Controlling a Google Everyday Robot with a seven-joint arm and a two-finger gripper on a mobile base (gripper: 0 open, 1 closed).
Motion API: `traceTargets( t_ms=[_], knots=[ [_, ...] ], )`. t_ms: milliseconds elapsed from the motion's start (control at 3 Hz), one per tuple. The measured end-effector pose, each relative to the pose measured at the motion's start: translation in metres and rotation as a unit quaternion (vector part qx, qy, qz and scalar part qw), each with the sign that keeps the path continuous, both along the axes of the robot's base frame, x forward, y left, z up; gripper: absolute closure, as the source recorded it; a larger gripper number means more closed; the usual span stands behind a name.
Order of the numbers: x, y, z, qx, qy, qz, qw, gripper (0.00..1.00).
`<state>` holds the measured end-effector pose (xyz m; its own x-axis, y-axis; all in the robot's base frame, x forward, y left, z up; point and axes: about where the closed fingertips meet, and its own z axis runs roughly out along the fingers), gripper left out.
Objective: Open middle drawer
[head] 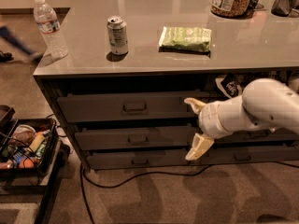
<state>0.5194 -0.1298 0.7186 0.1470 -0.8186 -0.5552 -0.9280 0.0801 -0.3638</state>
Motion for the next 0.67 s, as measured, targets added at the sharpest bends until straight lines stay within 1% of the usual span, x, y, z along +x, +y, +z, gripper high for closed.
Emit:
traceTargets(
  t_ms=[333,667],
  knots=[
    [0.007,0.017,-0.049,0.013,0.007,-0.001,0.9999,0.00],
    [0.015,0.030,-0.086,0.030,0.005,-0.012,0.9995,0.00]
  ],
)
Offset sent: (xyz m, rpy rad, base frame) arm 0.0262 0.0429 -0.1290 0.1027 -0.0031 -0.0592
